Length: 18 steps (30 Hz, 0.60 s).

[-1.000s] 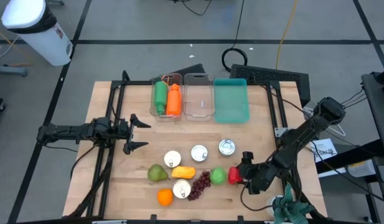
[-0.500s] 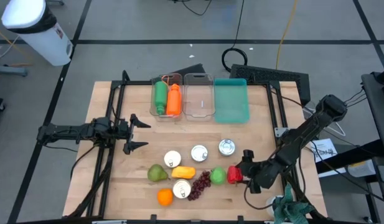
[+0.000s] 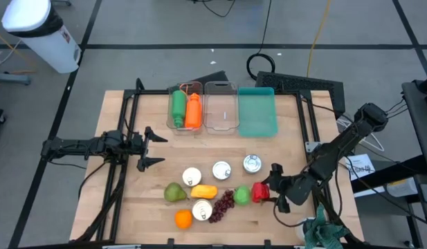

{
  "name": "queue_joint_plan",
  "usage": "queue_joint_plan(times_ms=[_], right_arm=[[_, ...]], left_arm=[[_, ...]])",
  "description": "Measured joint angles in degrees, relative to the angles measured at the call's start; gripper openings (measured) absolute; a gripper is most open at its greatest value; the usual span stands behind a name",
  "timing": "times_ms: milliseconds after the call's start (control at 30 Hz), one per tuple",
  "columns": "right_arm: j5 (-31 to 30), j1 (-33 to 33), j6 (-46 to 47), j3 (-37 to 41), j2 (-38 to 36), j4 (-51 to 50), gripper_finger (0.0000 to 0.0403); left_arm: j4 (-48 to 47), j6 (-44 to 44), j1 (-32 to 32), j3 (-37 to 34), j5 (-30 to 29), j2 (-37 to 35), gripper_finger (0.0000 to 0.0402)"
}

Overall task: Pick & Place Food Item
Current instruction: Put the bell pepper into the right transparent bin

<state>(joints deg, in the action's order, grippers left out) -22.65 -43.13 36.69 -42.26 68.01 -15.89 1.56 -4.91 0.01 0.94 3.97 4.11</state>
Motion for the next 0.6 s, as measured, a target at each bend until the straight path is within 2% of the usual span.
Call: queue_joint_plan(times_ms=[300,600], right_arm=[[-6.74,1.23,-6.06,-0.07,-0.13,7.96,0.0288],[-16.58,4.68,-9.60,-0.09,-0.04,11.60,0.0288]], left_arm=[[0.00,0.01,0.00,0.01,0.00,-0.02,0.0399],[0.02,0.01,0.00,-0.01,0.00,-0.01,0.0399]])
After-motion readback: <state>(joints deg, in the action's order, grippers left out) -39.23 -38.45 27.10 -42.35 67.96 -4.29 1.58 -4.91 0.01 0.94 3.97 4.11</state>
